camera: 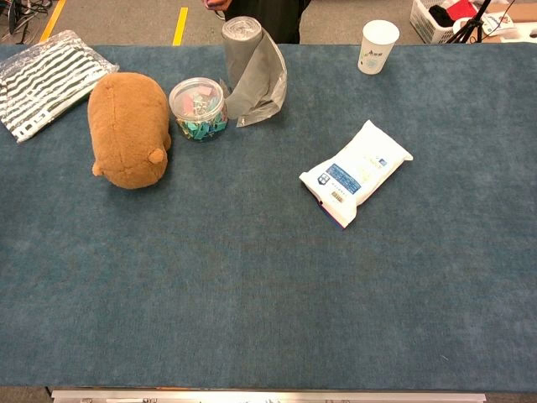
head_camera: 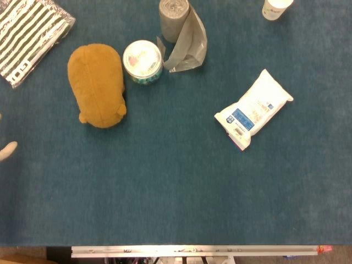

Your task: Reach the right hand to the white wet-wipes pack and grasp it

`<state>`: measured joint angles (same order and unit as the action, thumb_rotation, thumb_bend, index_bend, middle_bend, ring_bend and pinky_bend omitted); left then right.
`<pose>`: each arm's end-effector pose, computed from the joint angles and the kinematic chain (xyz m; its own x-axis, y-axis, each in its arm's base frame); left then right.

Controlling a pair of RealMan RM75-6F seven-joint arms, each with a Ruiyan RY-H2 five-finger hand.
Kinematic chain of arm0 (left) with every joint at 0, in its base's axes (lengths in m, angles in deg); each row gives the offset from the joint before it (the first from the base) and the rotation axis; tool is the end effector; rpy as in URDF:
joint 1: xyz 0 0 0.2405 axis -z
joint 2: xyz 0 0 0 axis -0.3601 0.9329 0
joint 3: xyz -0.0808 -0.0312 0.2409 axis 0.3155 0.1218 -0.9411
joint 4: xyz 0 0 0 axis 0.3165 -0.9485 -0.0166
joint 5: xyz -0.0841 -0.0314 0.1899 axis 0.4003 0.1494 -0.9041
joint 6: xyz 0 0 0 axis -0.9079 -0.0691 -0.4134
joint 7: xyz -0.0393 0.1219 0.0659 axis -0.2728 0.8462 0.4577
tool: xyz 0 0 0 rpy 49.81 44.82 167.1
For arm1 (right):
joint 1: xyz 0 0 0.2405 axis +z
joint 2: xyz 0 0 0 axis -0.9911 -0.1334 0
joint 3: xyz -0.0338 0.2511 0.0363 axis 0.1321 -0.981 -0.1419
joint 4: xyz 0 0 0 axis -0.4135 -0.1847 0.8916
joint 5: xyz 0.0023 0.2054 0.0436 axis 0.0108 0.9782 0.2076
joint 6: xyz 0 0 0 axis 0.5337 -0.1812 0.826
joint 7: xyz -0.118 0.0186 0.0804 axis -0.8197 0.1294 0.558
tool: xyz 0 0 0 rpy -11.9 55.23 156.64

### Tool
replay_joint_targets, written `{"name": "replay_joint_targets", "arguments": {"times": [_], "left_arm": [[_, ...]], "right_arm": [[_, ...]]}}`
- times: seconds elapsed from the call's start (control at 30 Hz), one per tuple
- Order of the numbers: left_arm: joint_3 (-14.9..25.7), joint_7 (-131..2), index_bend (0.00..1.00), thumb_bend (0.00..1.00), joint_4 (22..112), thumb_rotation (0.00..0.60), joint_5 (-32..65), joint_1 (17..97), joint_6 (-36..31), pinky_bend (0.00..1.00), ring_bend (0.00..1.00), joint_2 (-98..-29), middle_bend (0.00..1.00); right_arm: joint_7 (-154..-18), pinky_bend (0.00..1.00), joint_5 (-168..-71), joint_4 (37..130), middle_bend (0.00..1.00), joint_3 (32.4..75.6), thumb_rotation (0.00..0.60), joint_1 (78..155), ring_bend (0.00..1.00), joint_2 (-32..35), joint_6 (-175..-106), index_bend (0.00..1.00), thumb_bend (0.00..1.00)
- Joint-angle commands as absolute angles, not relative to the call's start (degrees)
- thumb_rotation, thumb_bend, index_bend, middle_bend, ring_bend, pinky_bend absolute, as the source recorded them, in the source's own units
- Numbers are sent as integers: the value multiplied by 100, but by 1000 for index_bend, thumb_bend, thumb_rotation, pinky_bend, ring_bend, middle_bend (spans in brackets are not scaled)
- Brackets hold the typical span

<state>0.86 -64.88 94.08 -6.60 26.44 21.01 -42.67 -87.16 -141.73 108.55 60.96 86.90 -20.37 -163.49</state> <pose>-0.2870 0.1842 0.1665 0.3072 -0.0505 0.9503 0.9516 0.0020 -0.3075 -0.2900 -0.1791 0.1686 0.3170 0.0299 0.9479 -0.9484 0.0011 0.3171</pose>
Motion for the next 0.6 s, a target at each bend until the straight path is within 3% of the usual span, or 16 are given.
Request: {"name": "replay_joint_targets", "arguments": {"times": [0.03,0.4,0.6], "left_arm": [[90,-6486,445,0,9404,529,-661,2644,2092,265,240,-4267,345],[125,-7107,449,0,9499,530,-756,2770,1853,270,243,-4148,352],[143,-8090,469,0,9589,535,-770,2983,1412,349,325,-3951,400]], "right_arm": [[-8720,421,-14180,10855,505,6087,480,8687,356,-2035,-16344,547,0],[-8340,421,-14314,10965,505,6092,481,8787,356,-2146,-16103,547,0],[-7459,421,-14526,11163,527,6124,489,9067,358,-2290,-15637,547,0]]}}
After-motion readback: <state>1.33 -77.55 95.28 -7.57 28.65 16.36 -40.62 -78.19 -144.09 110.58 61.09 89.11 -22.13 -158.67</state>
